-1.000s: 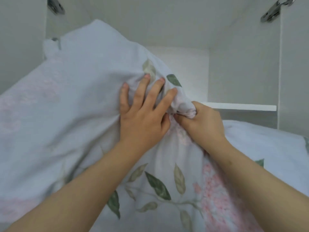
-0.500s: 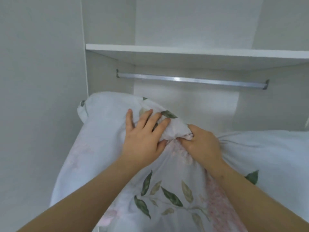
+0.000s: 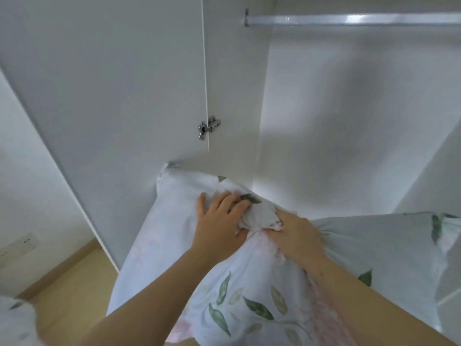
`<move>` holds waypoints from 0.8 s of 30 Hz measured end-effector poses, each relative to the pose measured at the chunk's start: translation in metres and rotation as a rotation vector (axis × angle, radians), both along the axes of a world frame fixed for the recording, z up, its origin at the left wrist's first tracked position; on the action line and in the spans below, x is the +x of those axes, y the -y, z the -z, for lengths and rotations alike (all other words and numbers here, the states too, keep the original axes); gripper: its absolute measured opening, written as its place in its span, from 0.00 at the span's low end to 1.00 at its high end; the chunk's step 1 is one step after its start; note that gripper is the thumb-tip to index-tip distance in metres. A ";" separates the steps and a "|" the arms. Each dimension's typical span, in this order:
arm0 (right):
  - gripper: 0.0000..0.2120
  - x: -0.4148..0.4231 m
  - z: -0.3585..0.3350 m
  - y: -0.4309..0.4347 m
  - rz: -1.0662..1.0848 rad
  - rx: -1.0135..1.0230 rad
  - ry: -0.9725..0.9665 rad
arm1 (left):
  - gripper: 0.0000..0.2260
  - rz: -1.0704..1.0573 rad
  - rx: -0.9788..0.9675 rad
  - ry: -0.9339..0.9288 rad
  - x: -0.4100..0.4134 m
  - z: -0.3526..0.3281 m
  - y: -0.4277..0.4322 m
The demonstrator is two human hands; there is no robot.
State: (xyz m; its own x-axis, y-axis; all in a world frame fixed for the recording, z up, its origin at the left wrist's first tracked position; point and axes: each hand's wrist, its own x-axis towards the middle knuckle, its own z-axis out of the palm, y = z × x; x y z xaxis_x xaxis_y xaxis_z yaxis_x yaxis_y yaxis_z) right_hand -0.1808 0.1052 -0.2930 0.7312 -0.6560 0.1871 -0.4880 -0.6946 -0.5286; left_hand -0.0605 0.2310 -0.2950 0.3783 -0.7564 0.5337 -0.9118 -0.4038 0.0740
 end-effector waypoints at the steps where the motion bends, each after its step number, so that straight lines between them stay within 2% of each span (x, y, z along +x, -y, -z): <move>1: 0.11 0.004 0.009 -0.007 -0.037 0.000 -0.054 | 0.20 -0.015 0.019 -0.027 0.003 0.008 -0.011; 6: 0.19 0.029 0.045 -0.045 -0.225 -0.008 -0.230 | 0.23 -0.184 0.131 -0.207 0.016 0.047 -0.066; 10: 0.17 0.046 0.071 -0.069 -0.370 -0.007 -0.281 | 0.23 -0.289 0.298 -0.374 0.024 0.063 -0.097; 12: 0.15 0.052 0.081 -0.076 -0.433 0.015 -0.306 | 0.22 -0.308 0.281 -0.452 0.032 0.074 -0.112; 14: 0.18 0.057 0.087 -0.082 -0.495 0.016 -0.351 | 0.17 -0.361 0.080 -0.595 0.038 0.077 -0.127; 16: 0.17 0.063 0.090 -0.089 -0.549 -0.003 -0.379 | 0.11 -0.517 -0.235 -0.765 0.050 0.077 -0.141; 18: 0.17 0.070 0.089 -0.096 -0.584 -0.009 -0.381 | 0.10 -0.706 -0.493 -0.882 0.066 0.076 -0.148; 21: 0.17 0.080 0.088 -0.101 -0.604 -0.002 -0.383 | 0.19 -0.919 -0.721 -1.040 0.092 0.065 -0.150; 24: 0.20 0.087 0.090 -0.102 -0.613 0.010 -0.385 | 0.29 -0.956 -0.769 -1.194 0.112 0.058 -0.148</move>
State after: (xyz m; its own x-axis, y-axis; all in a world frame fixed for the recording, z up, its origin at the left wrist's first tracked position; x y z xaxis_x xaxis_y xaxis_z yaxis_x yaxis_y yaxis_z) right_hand -0.0941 0.2072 -0.3834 0.9810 -0.1074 -0.1619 -0.1653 -0.8992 -0.4051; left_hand 0.0517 0.3793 -0.3526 0.9381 0.2351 -0.2543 0.3159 -0.2795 0.9067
